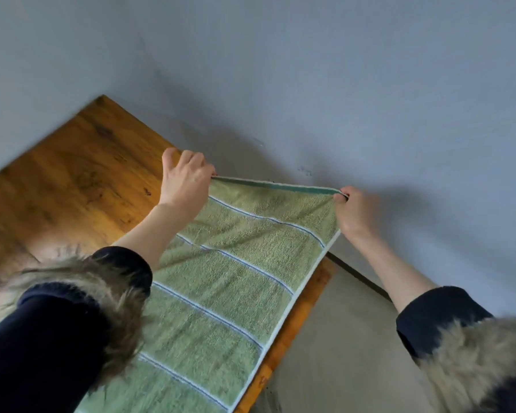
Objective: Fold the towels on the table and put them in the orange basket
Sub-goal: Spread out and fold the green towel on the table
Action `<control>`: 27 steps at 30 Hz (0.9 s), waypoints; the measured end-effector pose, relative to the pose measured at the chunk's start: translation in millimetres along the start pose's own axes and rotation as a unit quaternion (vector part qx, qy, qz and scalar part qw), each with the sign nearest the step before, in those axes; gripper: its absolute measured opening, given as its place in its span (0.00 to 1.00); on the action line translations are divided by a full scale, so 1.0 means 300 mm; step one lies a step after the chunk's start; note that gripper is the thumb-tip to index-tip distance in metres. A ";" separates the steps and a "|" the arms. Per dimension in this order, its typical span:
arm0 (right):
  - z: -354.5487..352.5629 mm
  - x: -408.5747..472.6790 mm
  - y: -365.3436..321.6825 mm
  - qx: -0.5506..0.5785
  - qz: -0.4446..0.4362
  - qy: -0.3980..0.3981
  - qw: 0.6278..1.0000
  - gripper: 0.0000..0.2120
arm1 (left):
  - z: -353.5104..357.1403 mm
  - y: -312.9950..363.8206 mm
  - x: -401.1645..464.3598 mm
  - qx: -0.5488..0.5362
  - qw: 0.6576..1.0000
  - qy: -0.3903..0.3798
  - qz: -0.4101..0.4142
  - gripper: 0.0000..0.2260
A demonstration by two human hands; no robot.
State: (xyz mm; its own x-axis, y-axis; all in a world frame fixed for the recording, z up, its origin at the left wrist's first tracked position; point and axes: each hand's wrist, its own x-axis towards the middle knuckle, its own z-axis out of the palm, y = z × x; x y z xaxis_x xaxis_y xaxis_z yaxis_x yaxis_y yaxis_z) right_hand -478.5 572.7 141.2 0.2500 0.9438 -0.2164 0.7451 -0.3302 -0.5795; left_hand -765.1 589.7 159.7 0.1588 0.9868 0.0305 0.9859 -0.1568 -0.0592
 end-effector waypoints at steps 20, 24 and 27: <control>-0.187 -0.286 -0.246 0.021 -0.166 0.105 0.980 0.08 | -0.299 -0.205 -0.253 -0.183 0.971 0.156 0.007 0.12; -0.188 -0.508 -0.253 0.031 -0.180 0.100 0.978 0.07 | -0.343 -0.265 -0.469 -0.184 0.969 0.161 0.038 0.09; -0.150 -0.702 -0.254 0.033 -0.189 0.119 0.974 0.04 | -0.384 -0.315 -0.625 -0.185 0.966 0.172 0.062 0.08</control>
State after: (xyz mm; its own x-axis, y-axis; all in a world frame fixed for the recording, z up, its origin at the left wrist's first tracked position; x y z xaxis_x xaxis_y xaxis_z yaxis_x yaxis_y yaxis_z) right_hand -560.2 399.9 266.3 0.1085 0.9725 0.2063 0.7728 0.0480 -0.6328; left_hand -881.7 414.9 274.4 0.2232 0.8980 0.3791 0.8997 -0.3395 0.2744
